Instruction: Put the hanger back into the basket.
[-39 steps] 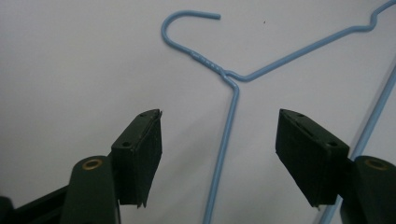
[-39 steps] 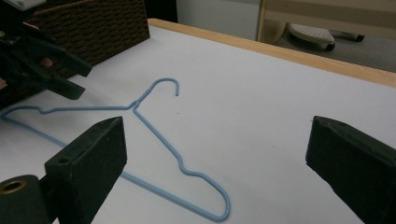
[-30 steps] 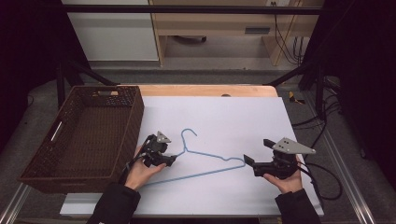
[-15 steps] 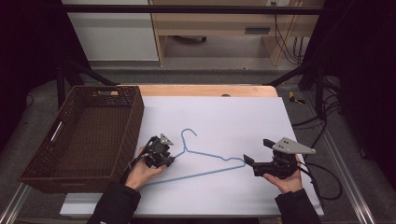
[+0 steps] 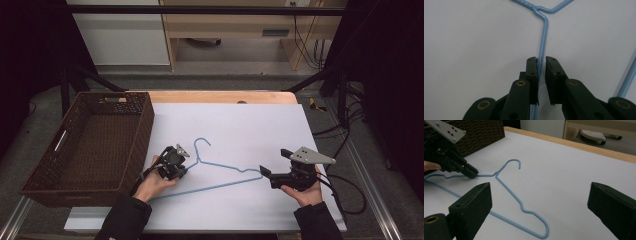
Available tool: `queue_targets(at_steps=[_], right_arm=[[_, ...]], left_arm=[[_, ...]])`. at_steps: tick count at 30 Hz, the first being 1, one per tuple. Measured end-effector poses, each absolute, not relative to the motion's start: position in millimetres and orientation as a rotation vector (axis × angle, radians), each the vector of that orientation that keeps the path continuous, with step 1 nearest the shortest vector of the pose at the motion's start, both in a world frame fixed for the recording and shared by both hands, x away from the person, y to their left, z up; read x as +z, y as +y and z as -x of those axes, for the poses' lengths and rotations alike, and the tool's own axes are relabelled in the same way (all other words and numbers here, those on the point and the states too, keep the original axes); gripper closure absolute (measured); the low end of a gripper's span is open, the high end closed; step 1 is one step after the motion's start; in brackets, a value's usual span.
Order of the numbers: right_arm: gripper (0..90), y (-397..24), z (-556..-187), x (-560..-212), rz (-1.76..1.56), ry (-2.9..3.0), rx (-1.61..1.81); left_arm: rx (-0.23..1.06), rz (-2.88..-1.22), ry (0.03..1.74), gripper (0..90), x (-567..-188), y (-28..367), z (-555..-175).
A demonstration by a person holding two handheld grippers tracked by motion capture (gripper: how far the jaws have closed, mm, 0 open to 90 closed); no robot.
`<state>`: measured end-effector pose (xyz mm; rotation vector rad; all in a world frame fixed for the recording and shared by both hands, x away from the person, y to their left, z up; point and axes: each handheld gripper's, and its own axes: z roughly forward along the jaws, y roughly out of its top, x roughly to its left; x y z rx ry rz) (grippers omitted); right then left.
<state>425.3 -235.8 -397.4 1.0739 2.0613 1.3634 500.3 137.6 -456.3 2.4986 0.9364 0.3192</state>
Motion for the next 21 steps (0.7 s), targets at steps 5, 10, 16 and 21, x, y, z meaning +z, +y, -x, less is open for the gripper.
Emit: queue_targets(at_steps=[5, 10, 16, 21], right_arm=[[5.9, -234.9, -427.0, -398.4, -1.072, 2.065, 1.363], [5.9, -233.3, -429.1, -399.5, -1.073, 2.074, 1.36], [6.7, -230.6, -432.6, -399.7, -1.071, 2.093, 1.355], [7.2, -225.6, -436.3, -399.3, -1.052, 2.105, 1.349]], left_arm=[[0.319, -2.527, 0.935, 82.8, -455.0, 134.3, -501.3], [0.309, -2.531, 0.93, 85.5, -454.7, 134.0, -501.9], [0.329, -2.546, 0.908, 86.7, -454.0, 132.6, -500.6], [0.348, -2.546, 0.902, 87.0, -452.9, 132.4, -497.9]])
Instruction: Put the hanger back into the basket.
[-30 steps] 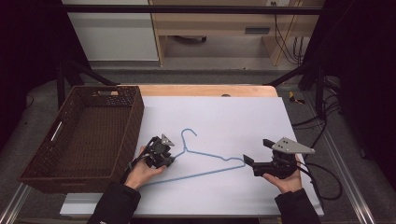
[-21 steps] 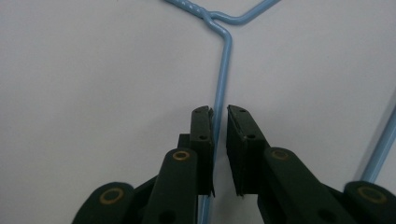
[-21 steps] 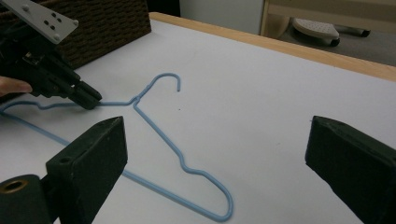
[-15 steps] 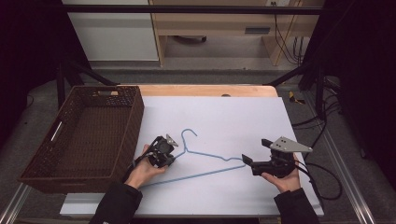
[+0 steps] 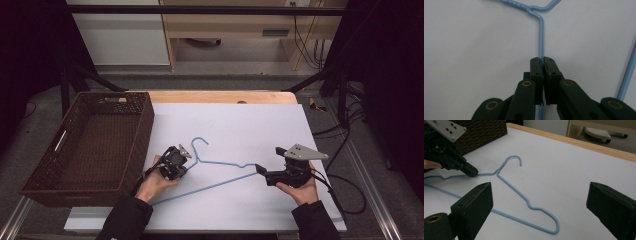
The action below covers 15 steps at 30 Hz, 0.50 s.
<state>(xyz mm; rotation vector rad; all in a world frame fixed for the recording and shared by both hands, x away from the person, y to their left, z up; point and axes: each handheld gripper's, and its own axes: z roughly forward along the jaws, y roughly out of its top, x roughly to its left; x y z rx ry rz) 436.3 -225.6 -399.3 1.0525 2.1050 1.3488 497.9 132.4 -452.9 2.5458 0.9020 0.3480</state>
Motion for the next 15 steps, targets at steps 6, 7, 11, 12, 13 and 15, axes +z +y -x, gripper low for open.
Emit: queue_targets(at_steps=[6, 7, 11, 12, 13, 15], right_arm=[[7.9, -213.5, -442.8, -403.0, -1.024, 2.154, 1.321], [8.1, -211.3, -444.1, -403.5, -1.024, 2.16, 1.317], [8.6, -203.1, -448.8, -404.3, -0.999, 2.188, 1.304], [8.8, -200.7, -449.7, -404.6, -0.994, 2.194, 1.301], [9.0, -198.6, -450.9, -405.0, -0.987, 2.203, 1.299], [9.9, -193.6, -454.4, -406.5, -0.98, 2.217, 1.291]], left_arm=[[0.393, -2.544, 0.883, 87.0, -448.9, 132.5, -493.7], [0.4, -2.535, 0.885, 87.1, -448.1, 132.4, -492.3], [0.43, -2.519, 0.875, 87.1, -443.4, 132.8, -488.0], [0.438, -2.514, 0.876, 87.1, -442.3, 132.9, -486.7], [0.437, -2.508, 0.874, 87.1, -440.9, 133.2, -485.7], [0.444, -2.507, 0.868, 87.1, -439.0, 133.5, -484.2]])
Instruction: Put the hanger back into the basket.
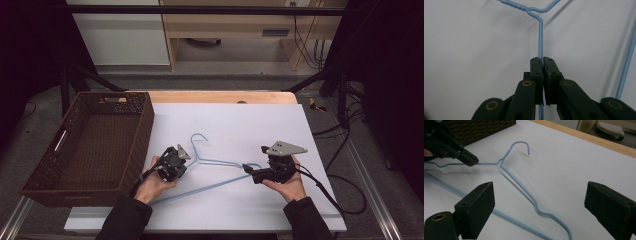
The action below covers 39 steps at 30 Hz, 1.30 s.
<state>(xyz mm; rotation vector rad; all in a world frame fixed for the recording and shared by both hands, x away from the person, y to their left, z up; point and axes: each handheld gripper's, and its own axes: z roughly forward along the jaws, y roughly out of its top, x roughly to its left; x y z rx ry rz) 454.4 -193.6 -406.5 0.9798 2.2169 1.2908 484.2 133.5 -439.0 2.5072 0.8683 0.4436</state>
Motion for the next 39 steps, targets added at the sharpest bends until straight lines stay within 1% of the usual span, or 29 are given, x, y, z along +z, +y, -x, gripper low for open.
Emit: queue_targets(at_steps=[17, 18, 21, 23, 27, 29, 30, 32, 33, 34, 37, 38, 39], right_arm=[[17.2, -136.4, -490.4, -425.4, -0.918, 2.37, 1.203], [20.1, -128.7, -495.4, -428.8, -0.907, 2.384, 1.191], [21.6, -121.0, -499.7, -432.4, -0.883, 2.407, 1.159], [25.0, -111.3, -504.7, -438.5, -0.862, 2.44, 1.142], [27.4, -103.6, -507.6, -444.8, -0.833, 2.463, 1.101], [30.0, -100.2, -509.2, -448.1, -0.823, 2.486, 1.091], [34.4, -98.7, -510.8, -450.6, -0.819, 2.499, 1.084], [35.9, -98.1, -511.2, -451.6, -0.82, 2.504, 1.075], [39.8, -96.5, -512.7, -453.7, -0.808, 2.514, 1.059], [39.8, -96.5, -512.7, -453.7, -0.808, 2.514, 1.059], [45.4, -93.4, -513.7, -454.6, -0.788, 2.529, 1.035], [49.8, -90.8, -514.4, -455.1, -0.783, 2.538, 1.033], [49.8, -90.8, -514.4, -455.1, -0.783, 2.538, 1.033]], left_arm=[[0.512, -2.467, 0.837, 87.1, -421.6, 131.1, -468.5], [0.508, -2.465, 0.834, 87.2, -421.5, 131.1, -468.4], [0.508, -2.469, 0.835, 87.1, -421.2, 130.8, -467.9], [0.508, -2.471, 0.834, 87.1, -420.9, 130.7, -467.7], [0.505, -2.472, 0.834, 87.1, -420.1, 130.7, -467.3], [0.504, -2.471, 0.833, 87.1, -419.6, 130.8, -467.2], [0.508, -2.47, 0.835, 87.1, -419.2, 130.4, -466.8], [0.507, -2.47, 0.834, 87.1, -419.0, 130.2, -466.7], [0.507, -2.468, 0.832, 87.1, -418.6, 130.0, -466.4], [0.502, -2.47, 0.83, 87.1, -418.4, 129.9, -466.4], [0.506, -2.469, 0.827, 87.1, -418.1, 128.8, -465.6], [0.507, -2.469, 0.825, 87.1, -418.1, 128.6, -465.4], [0.505, -2.469, 0.824, 87.1, -418.1, 128.4, -465.3]])
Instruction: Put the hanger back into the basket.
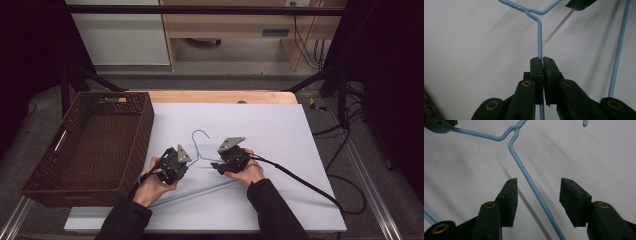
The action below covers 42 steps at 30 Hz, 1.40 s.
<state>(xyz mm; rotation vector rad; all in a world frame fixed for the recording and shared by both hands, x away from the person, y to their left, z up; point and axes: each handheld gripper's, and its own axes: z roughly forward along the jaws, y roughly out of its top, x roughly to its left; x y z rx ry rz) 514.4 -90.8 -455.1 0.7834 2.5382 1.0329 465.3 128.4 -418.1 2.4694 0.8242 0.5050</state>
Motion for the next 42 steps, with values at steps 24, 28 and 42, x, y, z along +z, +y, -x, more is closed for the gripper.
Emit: queue_targets(at_steps=[24, 28, 42], right_arm=[[79.3, -87.1, -515.7, -454.9, -0.538, 2.627, 0.959], [80.8, -88.5, -513.3, -452.7, -0.504, 2.645, 0.951], [86.8, -90.2, -507.4, -452.8, -0.385, 2.722, 0.961]], left_arm=[[0.483, -2.503, 0.797, 86.9, -421.3, 127.4, -465.7], [0.471, -2.504, 0.791, 86.7, -421.4, 127.5, -465.8], [0.47, -2.502, 0.8, 84.6, -420.4, 131.7, -467.9]])
